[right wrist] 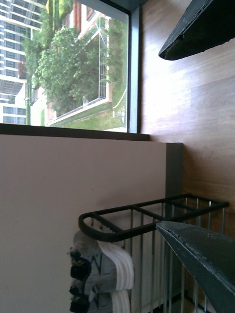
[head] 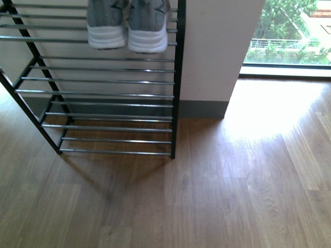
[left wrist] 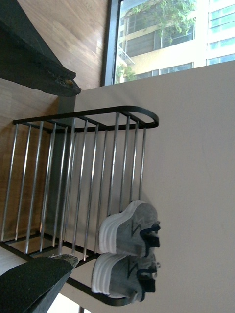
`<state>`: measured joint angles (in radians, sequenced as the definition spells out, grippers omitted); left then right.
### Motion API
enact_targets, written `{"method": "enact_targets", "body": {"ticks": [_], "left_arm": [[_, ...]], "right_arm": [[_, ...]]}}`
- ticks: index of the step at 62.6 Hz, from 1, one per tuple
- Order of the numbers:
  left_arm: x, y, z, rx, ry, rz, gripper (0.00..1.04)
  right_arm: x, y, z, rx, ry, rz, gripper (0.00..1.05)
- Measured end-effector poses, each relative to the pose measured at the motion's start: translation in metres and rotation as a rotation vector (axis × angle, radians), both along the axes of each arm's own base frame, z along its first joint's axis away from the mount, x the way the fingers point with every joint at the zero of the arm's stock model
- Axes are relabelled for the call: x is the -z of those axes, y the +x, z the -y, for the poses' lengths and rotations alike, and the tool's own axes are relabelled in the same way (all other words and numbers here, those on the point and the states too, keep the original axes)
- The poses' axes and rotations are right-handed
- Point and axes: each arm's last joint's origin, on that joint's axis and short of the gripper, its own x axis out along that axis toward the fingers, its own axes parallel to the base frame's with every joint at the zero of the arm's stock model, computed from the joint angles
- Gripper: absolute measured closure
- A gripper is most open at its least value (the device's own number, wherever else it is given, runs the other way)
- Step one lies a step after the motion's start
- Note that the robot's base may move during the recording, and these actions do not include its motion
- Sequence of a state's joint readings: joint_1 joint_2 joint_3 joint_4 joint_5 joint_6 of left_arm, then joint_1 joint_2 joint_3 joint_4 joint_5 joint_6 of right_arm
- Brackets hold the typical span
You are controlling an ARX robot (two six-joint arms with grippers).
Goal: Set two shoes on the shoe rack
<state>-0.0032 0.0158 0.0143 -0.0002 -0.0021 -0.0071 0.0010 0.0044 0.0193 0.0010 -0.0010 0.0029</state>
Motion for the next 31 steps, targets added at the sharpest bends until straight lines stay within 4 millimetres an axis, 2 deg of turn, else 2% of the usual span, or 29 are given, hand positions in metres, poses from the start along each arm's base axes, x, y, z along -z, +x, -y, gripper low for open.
{"method": "enact_targets", "body": {"ticks": [31], "left_arm": [[0.0000, 0.0000, 0.0000, 0.002, 0.001, 0.000, 0.09]], "right_arm": [[0.0001, 0.0000, 0.0001, 0.003, 0.000, -0.001, 0.09]]}}
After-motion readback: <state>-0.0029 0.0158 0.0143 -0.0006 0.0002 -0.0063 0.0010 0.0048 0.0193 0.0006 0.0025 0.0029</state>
